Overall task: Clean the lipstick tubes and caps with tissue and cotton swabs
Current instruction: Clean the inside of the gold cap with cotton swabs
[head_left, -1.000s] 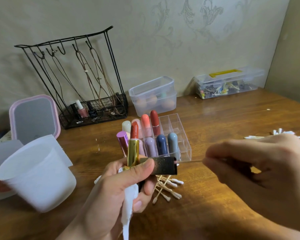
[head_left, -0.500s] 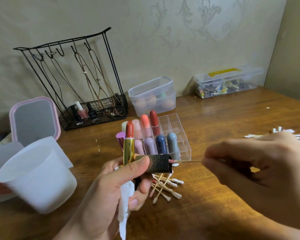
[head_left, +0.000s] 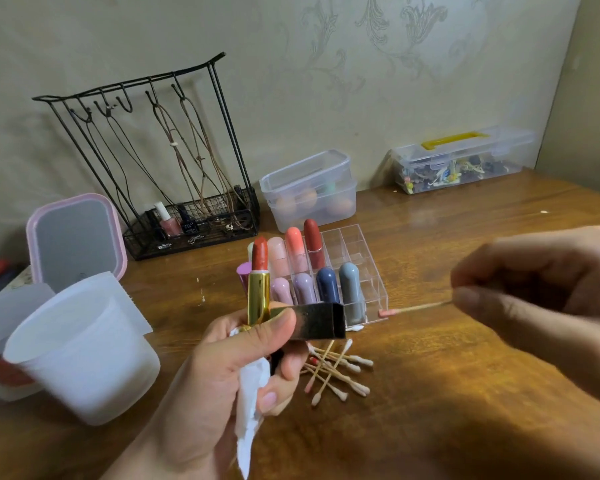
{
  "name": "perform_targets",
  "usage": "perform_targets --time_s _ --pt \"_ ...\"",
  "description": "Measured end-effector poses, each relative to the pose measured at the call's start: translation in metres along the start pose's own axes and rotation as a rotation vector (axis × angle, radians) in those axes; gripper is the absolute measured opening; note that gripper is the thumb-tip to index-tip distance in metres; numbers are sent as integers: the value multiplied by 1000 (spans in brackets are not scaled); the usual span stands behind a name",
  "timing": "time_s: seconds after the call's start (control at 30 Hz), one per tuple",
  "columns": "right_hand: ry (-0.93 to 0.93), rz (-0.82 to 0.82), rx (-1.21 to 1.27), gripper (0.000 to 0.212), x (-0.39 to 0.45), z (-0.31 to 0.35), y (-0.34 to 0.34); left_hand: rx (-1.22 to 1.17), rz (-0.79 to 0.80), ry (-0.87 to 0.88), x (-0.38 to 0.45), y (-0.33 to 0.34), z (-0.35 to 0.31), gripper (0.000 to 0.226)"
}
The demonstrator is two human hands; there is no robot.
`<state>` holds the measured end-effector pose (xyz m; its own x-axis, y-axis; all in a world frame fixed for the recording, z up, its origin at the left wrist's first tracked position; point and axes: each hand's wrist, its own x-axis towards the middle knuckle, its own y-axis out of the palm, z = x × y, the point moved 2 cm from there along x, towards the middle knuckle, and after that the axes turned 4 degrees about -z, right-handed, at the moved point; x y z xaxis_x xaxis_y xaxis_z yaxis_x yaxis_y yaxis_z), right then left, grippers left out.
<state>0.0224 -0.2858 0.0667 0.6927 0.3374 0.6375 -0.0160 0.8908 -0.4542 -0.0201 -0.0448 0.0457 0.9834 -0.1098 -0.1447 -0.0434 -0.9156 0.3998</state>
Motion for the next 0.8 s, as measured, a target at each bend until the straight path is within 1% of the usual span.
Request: perform_targets --time_s 0.07,0.13,0.2,0.3,0.37,0.43,0.5,0.6,0.67,0.73,0.8 --pt "22 28 -6 5 0 -3 0 -31 10 -7 0 -1 0 30" --pt "24 92 -57 7 0 -3 3 -38 8 -7 -1 0 -1 33" --pt "21 131 -50 8 -1 -1 7 -28 -9 -3 -1 -1 -1 35" --pt "31 108 75 10 -2 -1 12 5 -24 8 -1 -1 0 30" --pt "25 88 118 10 -4 0 18 18 -24 7 0 -2 0 35" --pt "17 82 117 10 -7 1 24 23 -22 0 -1 -1 0 36" --pt "10 89 65 11 -7 1 27 35 -14 -5 -1 -1 0 31" --pt "10 145 9 11 -6 0 27 33 -9 -16 0 -2 1 33" --pt "3 198 32 12 -5 -1 27 22 2 -29 0 -2 1 33" --pt "3 179 68 12 -5 -3 26 -10 23 -56 0 -1 2 27" --pt "13 158 99 12 -4 -4 26 -56 47 -81 0 -2 3 29"
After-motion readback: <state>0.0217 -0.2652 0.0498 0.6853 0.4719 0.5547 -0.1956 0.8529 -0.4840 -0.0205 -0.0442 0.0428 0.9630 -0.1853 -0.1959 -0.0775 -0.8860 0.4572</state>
